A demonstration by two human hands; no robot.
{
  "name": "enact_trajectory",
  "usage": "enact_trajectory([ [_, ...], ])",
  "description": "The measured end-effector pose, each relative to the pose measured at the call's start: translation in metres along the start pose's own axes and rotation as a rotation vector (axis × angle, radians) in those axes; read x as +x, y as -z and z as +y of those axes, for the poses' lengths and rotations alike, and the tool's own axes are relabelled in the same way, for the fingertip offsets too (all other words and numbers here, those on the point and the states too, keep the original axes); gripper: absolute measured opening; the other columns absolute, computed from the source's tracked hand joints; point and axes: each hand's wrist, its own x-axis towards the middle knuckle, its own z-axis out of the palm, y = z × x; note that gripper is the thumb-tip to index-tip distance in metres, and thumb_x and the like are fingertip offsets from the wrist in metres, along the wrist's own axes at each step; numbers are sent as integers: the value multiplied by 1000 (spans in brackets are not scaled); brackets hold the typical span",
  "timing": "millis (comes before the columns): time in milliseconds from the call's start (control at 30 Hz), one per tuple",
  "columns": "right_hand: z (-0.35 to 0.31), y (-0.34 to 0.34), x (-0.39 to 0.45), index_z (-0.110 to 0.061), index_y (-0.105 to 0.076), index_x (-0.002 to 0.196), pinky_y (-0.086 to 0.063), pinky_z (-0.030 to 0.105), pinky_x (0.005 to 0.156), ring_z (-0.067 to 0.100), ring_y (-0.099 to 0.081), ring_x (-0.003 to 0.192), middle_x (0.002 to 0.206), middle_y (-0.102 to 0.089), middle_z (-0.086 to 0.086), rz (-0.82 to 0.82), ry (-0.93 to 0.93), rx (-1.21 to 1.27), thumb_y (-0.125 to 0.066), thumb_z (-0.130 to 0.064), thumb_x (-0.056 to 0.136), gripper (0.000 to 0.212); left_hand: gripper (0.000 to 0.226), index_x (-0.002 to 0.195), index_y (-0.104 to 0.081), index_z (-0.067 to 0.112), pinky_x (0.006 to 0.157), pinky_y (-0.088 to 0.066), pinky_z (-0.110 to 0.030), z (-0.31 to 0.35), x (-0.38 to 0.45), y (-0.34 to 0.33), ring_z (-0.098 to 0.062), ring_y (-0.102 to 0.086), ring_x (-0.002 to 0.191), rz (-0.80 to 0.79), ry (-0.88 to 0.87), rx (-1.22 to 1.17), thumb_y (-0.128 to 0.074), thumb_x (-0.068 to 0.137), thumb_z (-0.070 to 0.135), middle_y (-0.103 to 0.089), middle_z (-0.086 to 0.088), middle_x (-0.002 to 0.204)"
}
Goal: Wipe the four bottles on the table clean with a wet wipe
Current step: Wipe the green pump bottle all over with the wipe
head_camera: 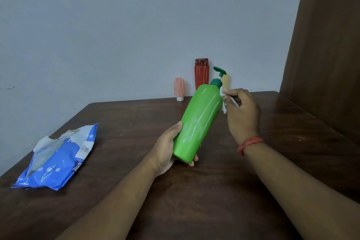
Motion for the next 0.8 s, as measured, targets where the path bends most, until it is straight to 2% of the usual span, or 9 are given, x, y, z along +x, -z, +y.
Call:
enact_trajectory([
  [100,-3,2,-1,-23,-72,95,-56,34,86,8,-65,96,97,-67,-10,14,-24,25,-65,-4,89,21,47,125,-56,9,48,-54,-38,0,-1,-1,-37,-64,61,-7,-33,25,-35,99,42,-67,-24,85],
  [167,-6,-1,-6,-19,-73,94,-55,29,84,4,-63,93,93,-65,-13,-36,54,8,-68,-3,88,17,47,127,-55,9,49,-54,-39,-1,-1,0,-38,-63,60,12,-39,16,-35,99,42,-66,-25,86],
  [267,-8,-5,-13,-10,-76,93,-52,21,83,4,-64,91,91,-66,-7,-165,195,-9,-72,-4,87,9,46,131,-53,9,50,-54,-39,0,-1,3,-38,-63,61,41,-33,-7,-31,105,40,-66,-24,86],
  [433,-7,1,-3,-15,-75,100,-51,18,84,-4,-61,92,96,-65,-9,-36,153,-79,-69,-5,89,17,43,126,-55,10,48,-54,-38,-2,-1,1,-38,-64,60,7,-33,38,-28,106,38,-66,-23,85],
  [567,-9,-1,-13,-9,-75,102,-48,16,89,5,-62,94,99,-69,0,-234,346,-146,-69,0,88,18,43,128,-54,11,48,-54,-39,-2,1,3,-39,-64,61,40,-41,23,-28,107,38,-67,-22,84],
  [700,-10,-1,-5,-9,-74,105,-50,19,89,11,-64,95,102,-66,0,-82,308,-163,-66,0,90,19,43,129,-53,8,49,-55,-39,-4,1,1,-39,-65,62,49,-69,92,-27,108,35,-66,-23,85],
  [800,-12,2,-7,-6,-72,110,-49,21,91,16,-63,97,104,-65,5,-161,403,-214,-64,2,91,22,42,126,-53,4,49,-56,-41,-3,1,-1,-40,-65,62,80,-98,130,-27,109,33,-66,-22,82],
])
